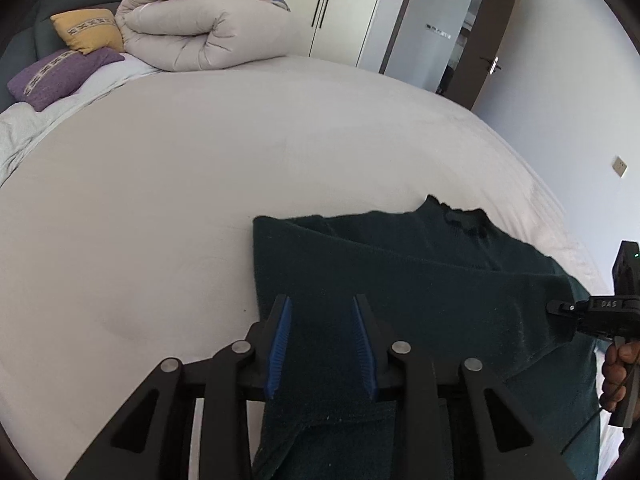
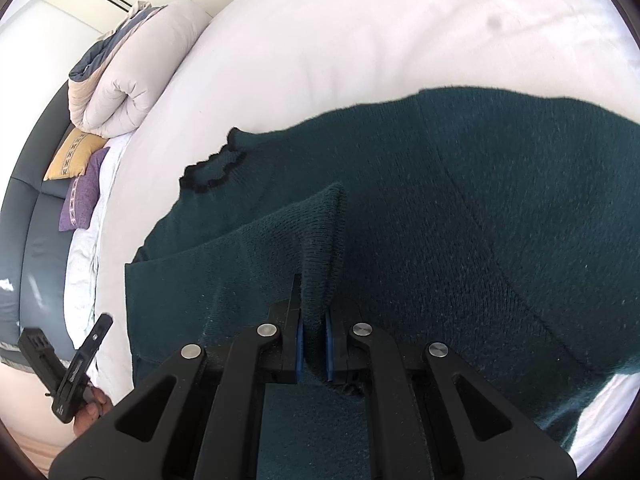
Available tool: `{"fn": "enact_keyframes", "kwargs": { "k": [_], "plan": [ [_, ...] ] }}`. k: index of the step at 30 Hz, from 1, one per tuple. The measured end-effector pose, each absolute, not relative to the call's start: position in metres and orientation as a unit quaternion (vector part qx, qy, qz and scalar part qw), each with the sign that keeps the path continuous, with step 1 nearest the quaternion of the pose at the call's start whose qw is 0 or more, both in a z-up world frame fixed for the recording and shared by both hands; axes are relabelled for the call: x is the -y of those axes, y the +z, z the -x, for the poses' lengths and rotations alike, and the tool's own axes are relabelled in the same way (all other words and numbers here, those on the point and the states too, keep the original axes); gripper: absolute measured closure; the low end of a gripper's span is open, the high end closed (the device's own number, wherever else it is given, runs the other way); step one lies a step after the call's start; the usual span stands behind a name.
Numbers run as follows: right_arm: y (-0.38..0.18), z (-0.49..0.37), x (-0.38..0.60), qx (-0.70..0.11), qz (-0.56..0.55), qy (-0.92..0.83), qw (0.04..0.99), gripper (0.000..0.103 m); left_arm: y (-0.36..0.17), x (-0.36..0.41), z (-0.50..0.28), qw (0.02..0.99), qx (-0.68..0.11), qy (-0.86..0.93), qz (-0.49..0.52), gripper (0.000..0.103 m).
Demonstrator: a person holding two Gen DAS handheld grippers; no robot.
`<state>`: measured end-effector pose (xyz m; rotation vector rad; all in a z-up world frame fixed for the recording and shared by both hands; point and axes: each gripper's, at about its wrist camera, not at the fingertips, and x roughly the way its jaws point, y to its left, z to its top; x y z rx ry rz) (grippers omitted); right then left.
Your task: Fold small clothes
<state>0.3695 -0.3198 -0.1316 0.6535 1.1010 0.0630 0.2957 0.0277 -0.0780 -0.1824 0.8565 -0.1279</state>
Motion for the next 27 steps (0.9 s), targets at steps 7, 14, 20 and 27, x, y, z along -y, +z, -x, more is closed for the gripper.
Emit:
{"fn": "enact_keyframes", "kwargs": {
  "k": [7,14,20,27],
  "plan": [
    [-0.166,-0.320,0.350,-0.500,-0.337,0.025,0.797,0.096,-0.118,-0.024,-0.304,0.907,-0.411,-0.068,0.070,0.069],
    [-0.182,-0.296,0.365,-0.485,-0.360,0.037,0.796,0.095,-0.123,-0.026,-0.303,0.909,-0.401,-0.075,0.080,0.069],
    [-0.128,-0.262,0.356,-0.406,-0.325,-0.010,0.854,0.091,-0.124,-0.020,-0.302,0.913,-0.398,-0.068,0.067,0.069],
    [-0.194,-0.289,0.305,-0.473,-0.377,0.094,0.791,0.097,-0.125,-0.022,-0.304,0.912,-0.398,-0.070,0.072,0.068]
  ]
}}
